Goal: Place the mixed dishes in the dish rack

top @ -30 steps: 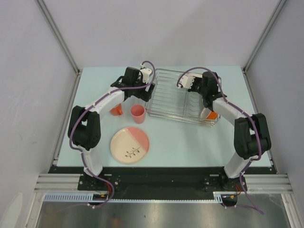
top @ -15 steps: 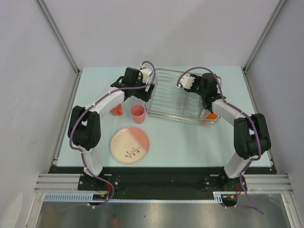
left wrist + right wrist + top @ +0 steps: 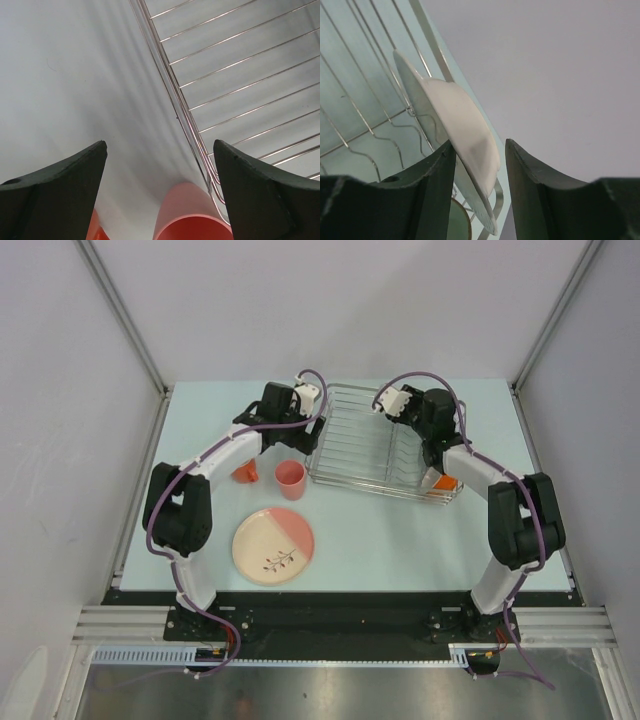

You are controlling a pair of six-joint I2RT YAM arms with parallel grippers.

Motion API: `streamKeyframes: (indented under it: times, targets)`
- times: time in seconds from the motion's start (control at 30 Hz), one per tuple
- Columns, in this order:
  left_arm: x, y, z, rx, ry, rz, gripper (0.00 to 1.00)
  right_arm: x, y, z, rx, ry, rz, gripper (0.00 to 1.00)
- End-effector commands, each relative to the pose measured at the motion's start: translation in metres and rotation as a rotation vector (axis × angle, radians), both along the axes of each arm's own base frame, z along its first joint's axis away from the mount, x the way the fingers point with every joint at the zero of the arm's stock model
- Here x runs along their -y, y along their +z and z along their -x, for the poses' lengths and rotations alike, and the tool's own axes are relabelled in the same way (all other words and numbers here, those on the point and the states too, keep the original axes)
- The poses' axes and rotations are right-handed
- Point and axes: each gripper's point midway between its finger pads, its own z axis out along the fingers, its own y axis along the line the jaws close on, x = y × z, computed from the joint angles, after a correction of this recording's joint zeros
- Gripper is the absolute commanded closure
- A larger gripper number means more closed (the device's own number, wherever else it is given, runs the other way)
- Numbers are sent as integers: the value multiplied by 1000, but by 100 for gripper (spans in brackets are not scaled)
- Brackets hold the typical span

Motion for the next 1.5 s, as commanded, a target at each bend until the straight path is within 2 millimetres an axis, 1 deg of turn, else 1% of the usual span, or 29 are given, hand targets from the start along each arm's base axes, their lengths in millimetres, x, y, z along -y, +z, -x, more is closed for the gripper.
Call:
streamKeyframes:
  times: [0.0, 0.03, 0.07, 0.13, 0.27, 0.37, 0.4, 0.47, 0.53, 0.57, 0.63, 0.67, 0.8, 0.87, 0.97, 1.03, 1.07, 1.17, 1.27, 1.3, 1.33, 1.37, 1.4, 1.47]
  targets:
    - [1, 19, 3, 54, -17, 12, 7, 12, 76, -29, 238, -118, -119, 52]
    - [1, 17, 3, 51, -18, 12, 7, 12, 81, -32, 250, -131, -128, 52]
    - [1, 15, 3, 48, -18, 8, 7, 13, 77, -35, 245, -145, -124, 52]
    - [1, 15, 4, 50, -21, 9, 7, 12, 78, -37, 257, -156, -124, 52]
    - [-2, 7, 6, 39, -19, -4, 7, 14, 75, -41, 256, -177, -128, 52]
    - [-2, 3, 7, 35, -21, -8, 7, 15, 71, -41, 249, -183, -138, 55]
    - [-2, 3, 7, 36, -19, -8, 7, 16, 69, -42, 242, -183, -137, 58]
    - [-3, 0, 8, 29, -20, -12, 7, 17, 67, -42, 237, -188, -136, 59]
    - [-3, 0, 8, 31, -20, -11, 7, 20, 69, -43, 246, -197, -141, 58]
    - [-3, 0, 8, 31, -20, -9, 7, 21, 75, -44, 262, -200, -152, 58]
    - [-3, -1, 9, 30, -21, -10, 7, 26, 80, -46, 264, -217, -175, 59]
    - [-3, -1, 10, 28, -20, -10, 7, 26, 86, -49, 263, -217, -185, 60]
    - [-4, -4, 11, 24, -20, -12, 7, 31, 86, -56, 251, -244, -216, 60]
    - [-5, -3, 12, 25, -18, -14, 7, 32, 80, -59, 241, -256, -223, 57]
    - [-6, -1, 14, 29, -20, -14, 7, 34, 76, -66, 236, -267, -245, 57]
    - [-7, -1, 14, 34, -22, -24, 7, 31, 77, -67, 238, -261, -249, 57]
    - [-8, 0, 13, 37, -18, -24, 7, 29, 74, -68, 234, -263, -247, 57]
    - [-8, -1, 13, 38, -19, -25, 7, 23, 63, -65, 208, -255, -243, 56]
    - [-7, -2, 14, 31, -19, -17, 7, 17, 47, -58, 173, -246, -222, 54]
    - [-6, -1, 14, 33, -23, -12, 7, 15, 47, -55, 174, -245, -221, 54]
    - [-5, -1, 14, 31, -22, -9, 8, 17, 38, -51, 166, -255, -212, 52]
    - [-6, -1, 14, 30, -21, -10, 8, 13, 37, -47, 168, -252, -213, 52]
    - [-5, 0, 14, 33, -22, -8, 8, 14, 37, -45, 176, -259, -214, 51]
    - [-5, 1, 14, 34, -23, -7, 8, 13, 29, -41, 162, -263, -214, 50]
